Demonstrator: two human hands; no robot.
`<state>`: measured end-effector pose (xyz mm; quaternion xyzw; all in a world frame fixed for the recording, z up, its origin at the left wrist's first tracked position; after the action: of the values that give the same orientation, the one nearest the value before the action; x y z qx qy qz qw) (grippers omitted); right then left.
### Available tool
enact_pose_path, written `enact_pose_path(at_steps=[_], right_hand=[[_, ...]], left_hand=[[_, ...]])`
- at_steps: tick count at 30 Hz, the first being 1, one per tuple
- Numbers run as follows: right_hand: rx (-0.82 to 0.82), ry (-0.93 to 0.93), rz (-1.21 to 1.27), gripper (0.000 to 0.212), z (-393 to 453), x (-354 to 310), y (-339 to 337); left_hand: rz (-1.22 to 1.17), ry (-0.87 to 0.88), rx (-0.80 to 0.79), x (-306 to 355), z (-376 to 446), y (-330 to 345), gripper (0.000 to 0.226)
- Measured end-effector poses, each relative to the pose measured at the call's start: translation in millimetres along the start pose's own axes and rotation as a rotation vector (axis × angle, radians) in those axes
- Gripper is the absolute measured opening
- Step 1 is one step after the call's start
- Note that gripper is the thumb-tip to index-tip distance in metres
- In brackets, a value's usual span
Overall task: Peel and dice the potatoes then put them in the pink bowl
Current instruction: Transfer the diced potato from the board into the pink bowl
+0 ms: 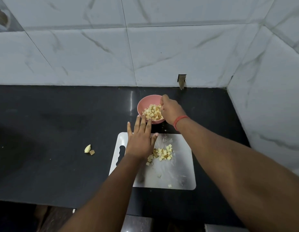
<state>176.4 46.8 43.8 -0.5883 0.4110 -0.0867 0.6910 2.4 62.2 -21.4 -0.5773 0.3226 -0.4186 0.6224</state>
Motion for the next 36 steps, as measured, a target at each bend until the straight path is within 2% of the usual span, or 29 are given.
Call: enact_pose_path(at_steps=[7, 10, 12, 15, 18, 22, 26, 30, 33, 36], right_hand=[[-0.038, -0.039, -0.043, 0.021, 6.7, 4.8, 1.9], [0.105, -0.114, 0.069, 0.017, -14.5, 6.7, -4.9], [0.18, -0.192, 0.135, 0.009, -48.5, 16.4, 1.8], [0.085, -0.197, 0.105, 0.028, -105.6, 43.3, 35.1], [-0.051, -0.217, -0.067, 0.05, -138.3, 60.2, 67.8], [-0.124, -0.295, -0.211, 0.055, -141.7, 58.8, 90.1], [-0.018, -0.344, -0.238, 0.039, -139.5, 51.0, 97.3], [0.024, -0.283, -0.173, 0.023, -141.6, 44.5, 96.7], [0.02, -0.231, -0.171, 0.021, -136.8, 41.3, 97.9], [0.014, -0.196, -0.157, 0.029, -130.9, 38.4, 98.5]], left_hand=[[-0.041, -0.029, 0.046, -6.7, 3.3, 0.0, 0.069], [-0.088, -0.007, 0.109, -10.0, -7.2, 1.0, 0.065], [-0.056, 0.049, 0.093, -10.4, -24.7, 5.0, 0.063], [-0.088, 0.073, 0.023, -10.5, -54.4, 14.9, 0.064], [-0.183, 0.113, -0.065, -2.8, -69.9, 26.7, 0.068], [-0.207, 0.222, -0.104, 5.3, -71.4, 40.7, 0.072], [-0.212, 0.213, 0.021, 6.1, -67.1, 50.4, 0.047], [-0.215, 0.147, 0.18, 10.8, -62.1, 46.5, 0.014], [-0.199, 0.122, 0.211, 11.0, -56.5, 45.8, 0.005], [-0.157, 0.075, 0.224, 10.2, -49.3, 45.0, 0.01]])
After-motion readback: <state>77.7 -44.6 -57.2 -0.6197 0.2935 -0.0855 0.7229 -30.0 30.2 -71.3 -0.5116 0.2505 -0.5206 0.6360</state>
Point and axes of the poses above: each hand's wrist, its own z-axis towards the middle knuckle, its own y-axis out of the palm, x = y × z, the point moved 3 cm from there along z, towards the middle knuckle, and after that the axes turned 15 degrees about y, right-handed, at the moved point
